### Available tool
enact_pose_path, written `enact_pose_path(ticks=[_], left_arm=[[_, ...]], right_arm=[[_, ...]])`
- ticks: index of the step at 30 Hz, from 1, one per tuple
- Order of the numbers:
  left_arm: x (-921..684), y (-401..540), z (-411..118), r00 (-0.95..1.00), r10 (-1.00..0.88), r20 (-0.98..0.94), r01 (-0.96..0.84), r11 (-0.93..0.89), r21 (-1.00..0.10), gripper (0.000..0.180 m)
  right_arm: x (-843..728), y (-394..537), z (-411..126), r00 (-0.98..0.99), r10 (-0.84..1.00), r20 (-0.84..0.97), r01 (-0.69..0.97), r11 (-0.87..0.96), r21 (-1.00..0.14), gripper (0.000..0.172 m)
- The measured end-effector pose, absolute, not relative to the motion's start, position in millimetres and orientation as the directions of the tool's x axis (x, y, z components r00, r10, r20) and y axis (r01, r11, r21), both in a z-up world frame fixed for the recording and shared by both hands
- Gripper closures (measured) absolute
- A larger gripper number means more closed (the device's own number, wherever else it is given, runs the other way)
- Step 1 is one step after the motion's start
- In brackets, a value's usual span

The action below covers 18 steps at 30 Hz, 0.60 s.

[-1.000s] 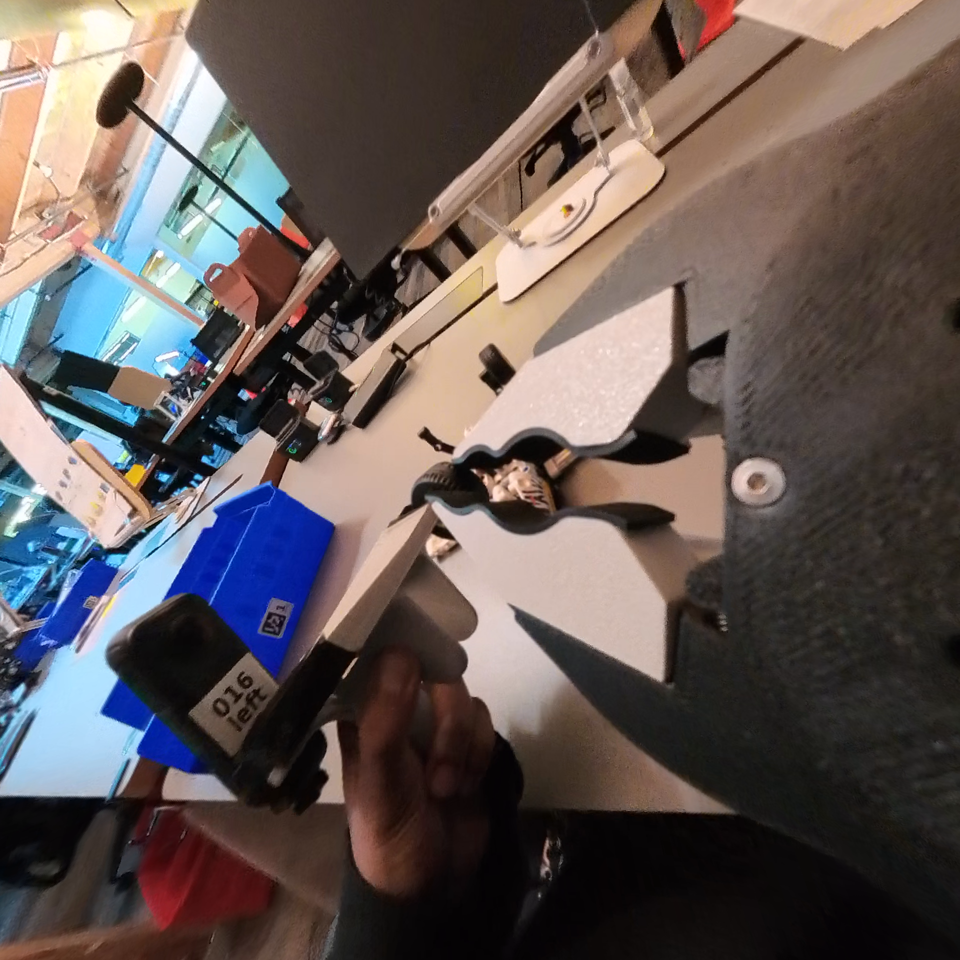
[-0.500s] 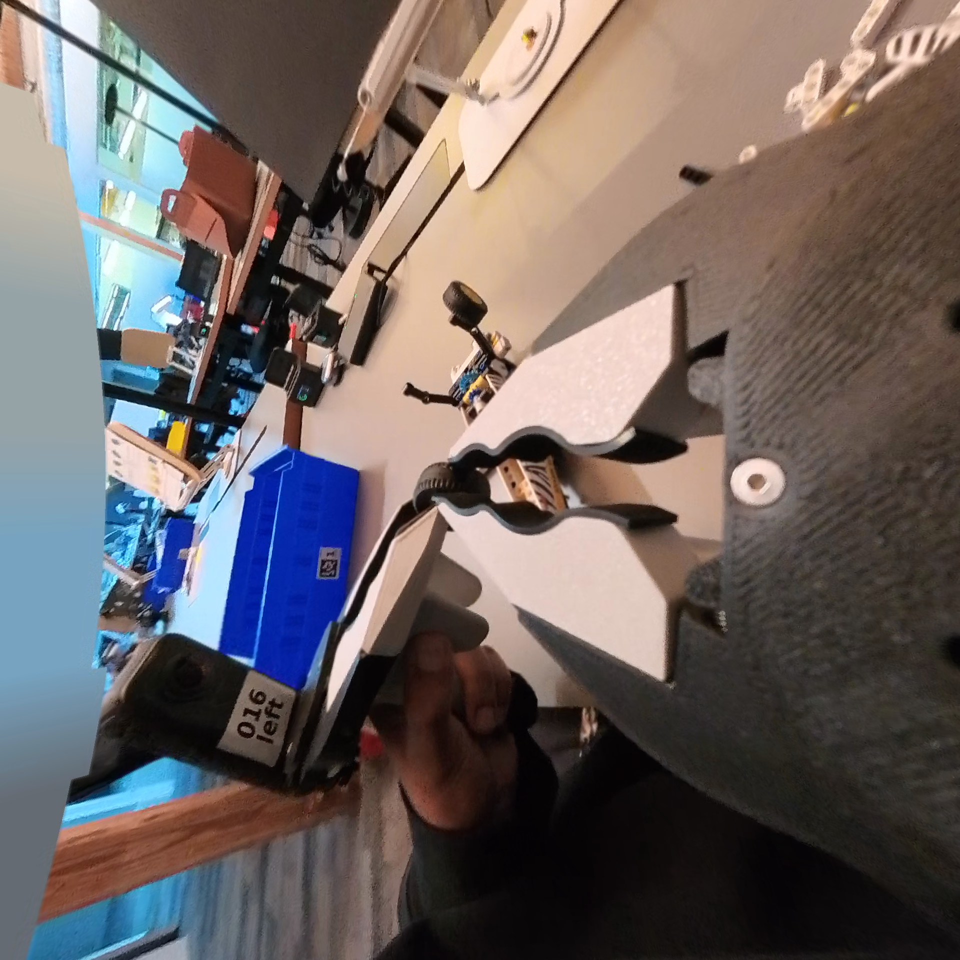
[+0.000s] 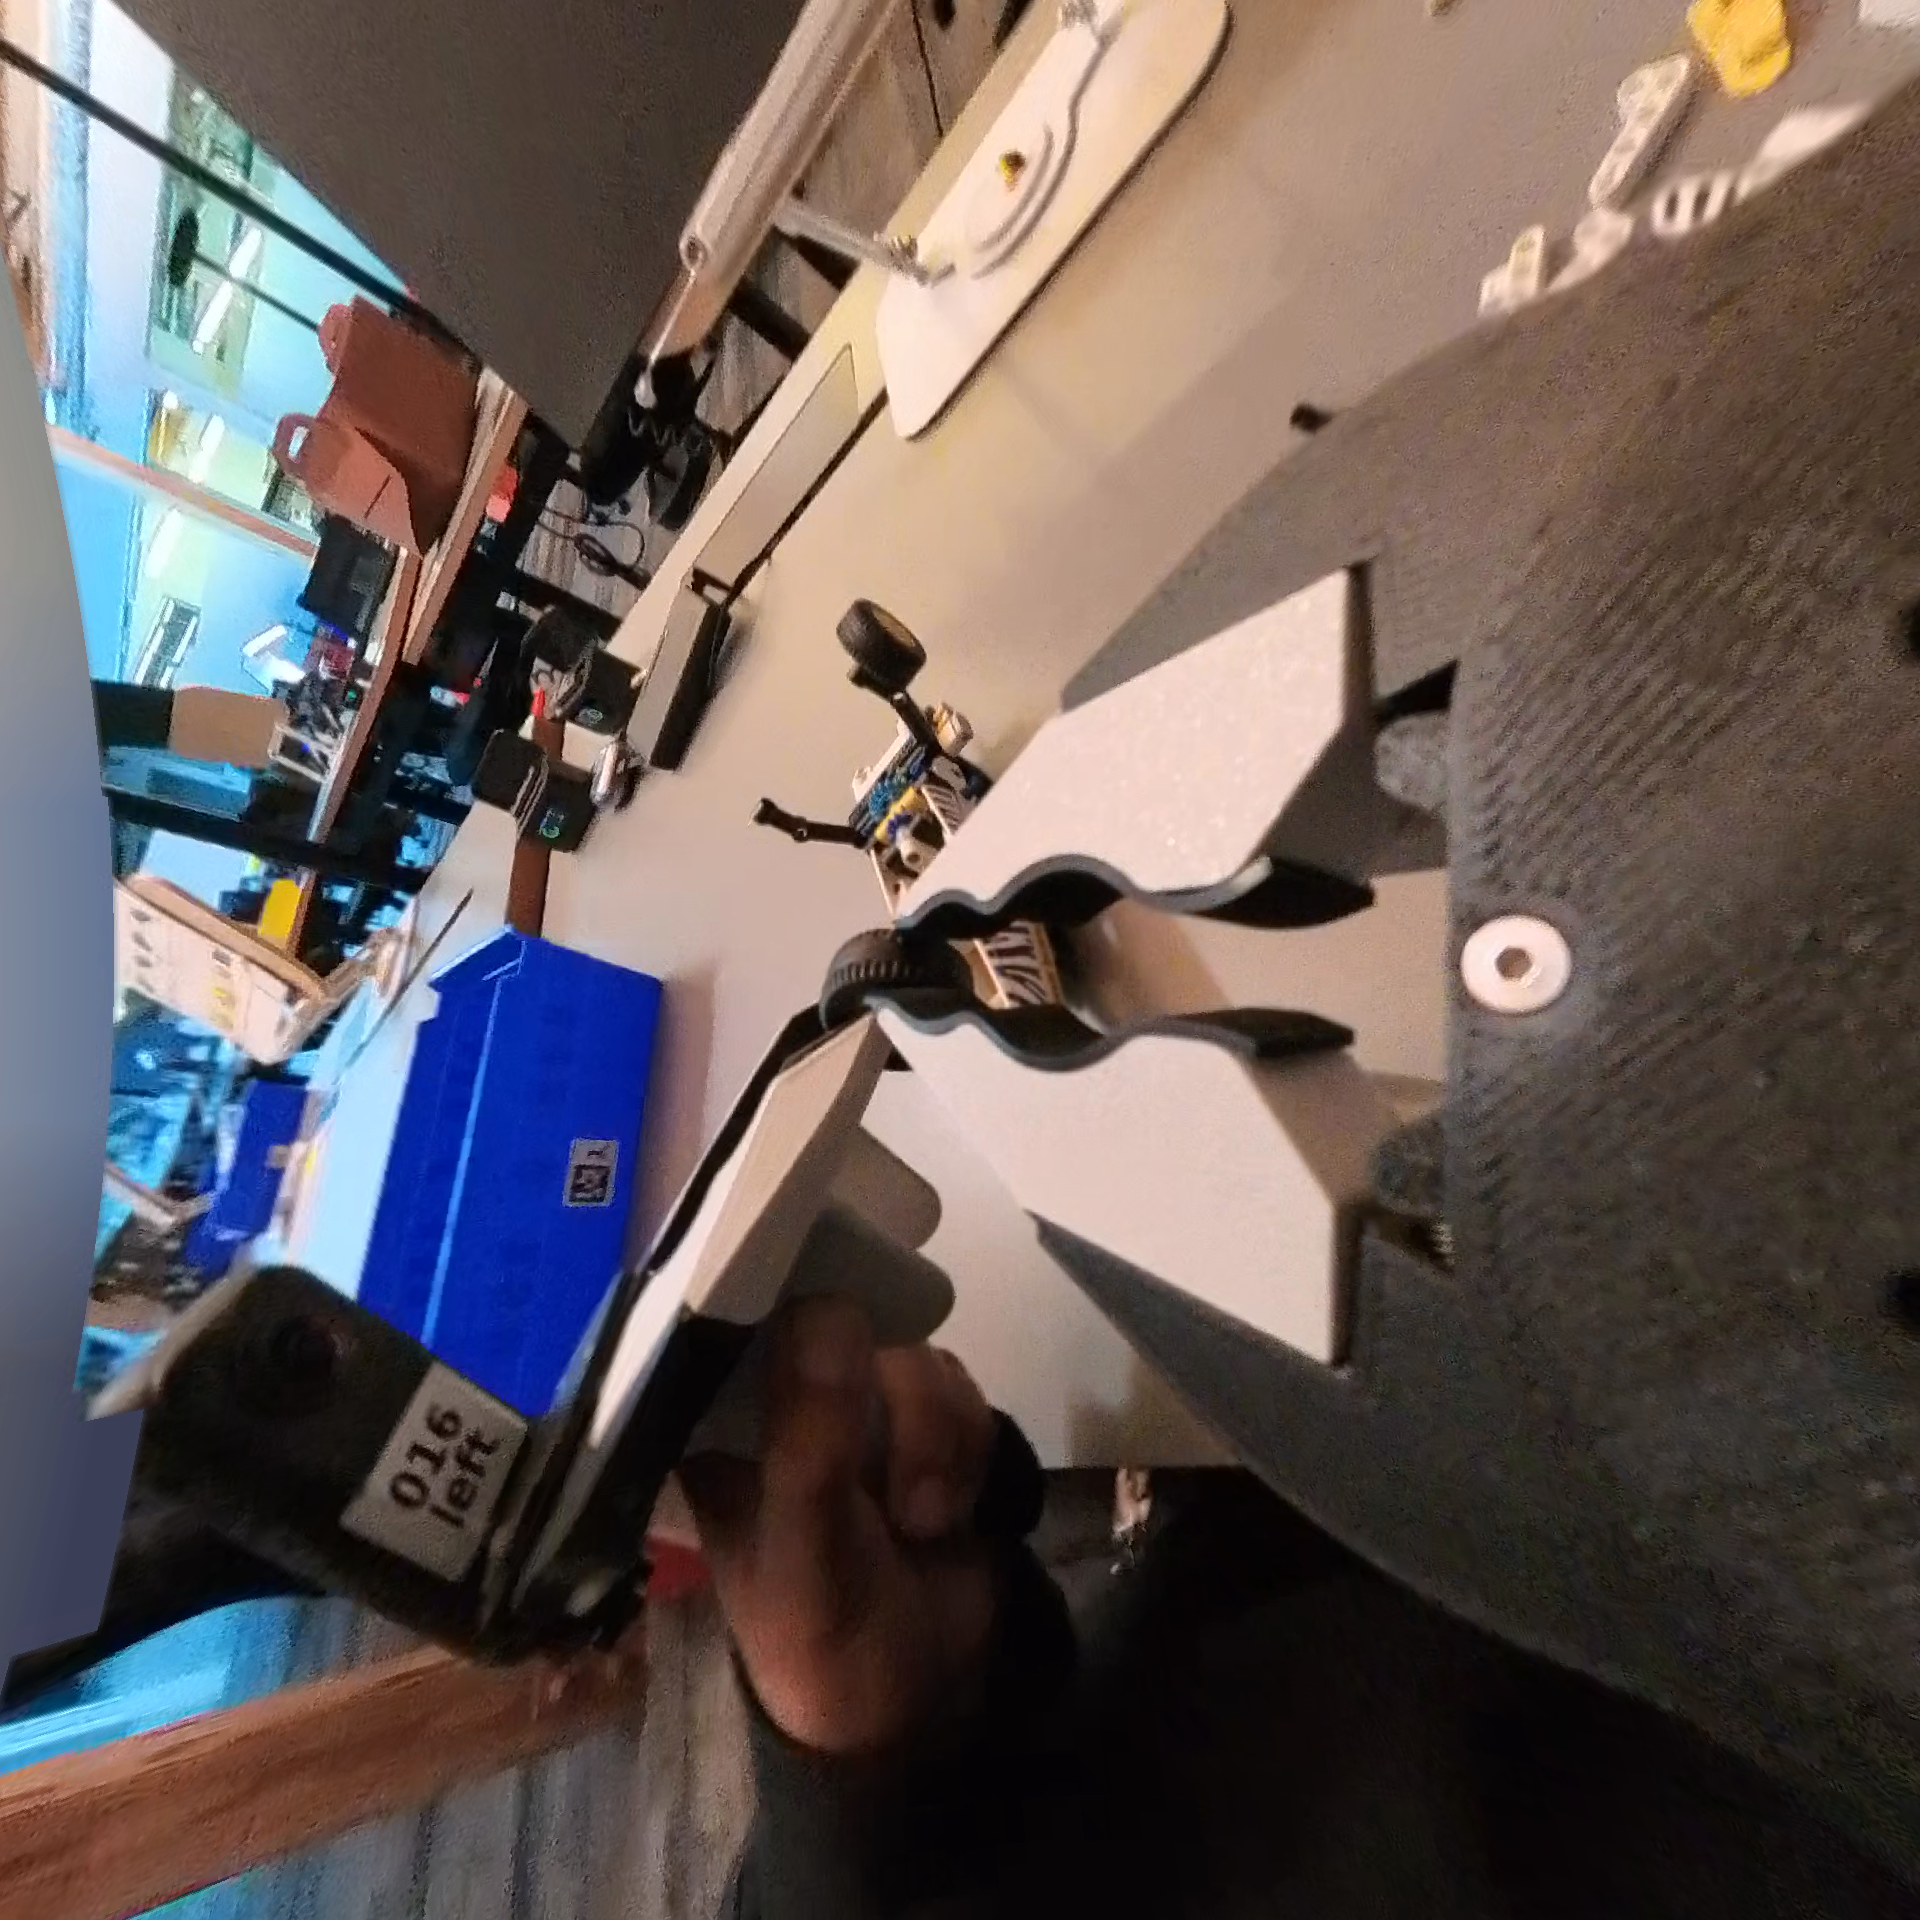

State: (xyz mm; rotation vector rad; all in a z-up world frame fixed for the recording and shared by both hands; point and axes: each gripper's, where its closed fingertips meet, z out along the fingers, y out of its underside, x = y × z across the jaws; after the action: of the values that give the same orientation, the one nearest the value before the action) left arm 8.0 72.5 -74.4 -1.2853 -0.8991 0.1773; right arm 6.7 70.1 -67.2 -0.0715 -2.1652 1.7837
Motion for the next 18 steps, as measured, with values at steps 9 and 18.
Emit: enact_pose_path(ticks=[9,18], left_arm=[[-2,81,-81,0.576,0.802,0.158,0.176,0.067,-0.982,0.169],[0,93,-61,0.679,0.726,0.108,0.081,0.072,-0.994,0.17]], right_arm=[[-7,81,-83,-0.808,0.401,0.432,-0.284,0.377,-0.882,0.172],[-2,97,-59,-0.911,0.377,0.165,-0.15,0.068,-0.986,0.166]])
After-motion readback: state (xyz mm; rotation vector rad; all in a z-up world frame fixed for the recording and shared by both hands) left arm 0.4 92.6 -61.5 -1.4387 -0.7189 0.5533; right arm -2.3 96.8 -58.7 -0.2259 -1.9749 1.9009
